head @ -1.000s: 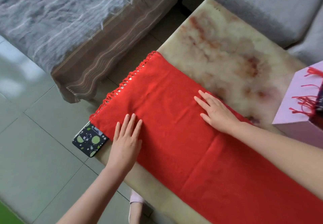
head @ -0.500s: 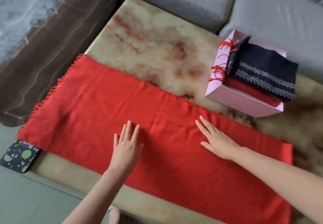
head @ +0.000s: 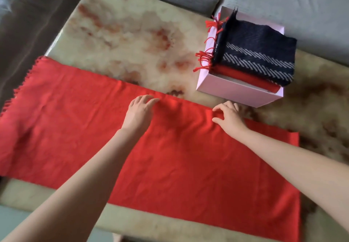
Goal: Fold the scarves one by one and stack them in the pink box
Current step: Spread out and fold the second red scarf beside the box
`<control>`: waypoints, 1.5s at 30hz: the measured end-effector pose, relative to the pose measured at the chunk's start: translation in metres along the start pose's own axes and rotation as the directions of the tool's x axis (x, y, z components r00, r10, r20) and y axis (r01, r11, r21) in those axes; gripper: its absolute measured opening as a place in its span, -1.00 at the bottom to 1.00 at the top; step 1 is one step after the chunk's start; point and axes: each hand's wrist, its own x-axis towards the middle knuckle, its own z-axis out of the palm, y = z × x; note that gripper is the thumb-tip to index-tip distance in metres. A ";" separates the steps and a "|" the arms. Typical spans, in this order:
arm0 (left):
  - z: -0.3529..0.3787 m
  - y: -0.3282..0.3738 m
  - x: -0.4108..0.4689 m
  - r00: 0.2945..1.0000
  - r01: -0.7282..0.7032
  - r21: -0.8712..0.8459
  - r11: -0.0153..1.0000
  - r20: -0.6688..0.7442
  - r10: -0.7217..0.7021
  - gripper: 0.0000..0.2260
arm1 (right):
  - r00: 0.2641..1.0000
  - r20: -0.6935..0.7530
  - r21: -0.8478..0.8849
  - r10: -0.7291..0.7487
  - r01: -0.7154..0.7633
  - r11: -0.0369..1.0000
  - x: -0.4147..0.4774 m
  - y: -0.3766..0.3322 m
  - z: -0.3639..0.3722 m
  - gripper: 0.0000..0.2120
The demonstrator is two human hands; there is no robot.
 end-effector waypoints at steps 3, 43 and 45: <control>0.001 0.003 0.023 0.998 -0.017 0.046 0.999 0.067 0.014 -0.57 | 1.000 -0.004 0.040 0.024 -0.023 0.999 0.006 0.003 0.000 -0.86; -0.025 -0.058 0.067 0.998 -0.059 0.235 0.970 -0.012 0.064 -0.70 | 0.998 -0.026 0.110 -0.062 0.065 0.992 0.026 0.030 -0.007 -0.92; -0.034 -0.069 0.065 0.998 -0.058 0.249 0.967 0.002 0.059 -0.67 | 0.997 0.008 0.133 -0.077 0.076 0.988 0.023 0.034 -0.011 -0.92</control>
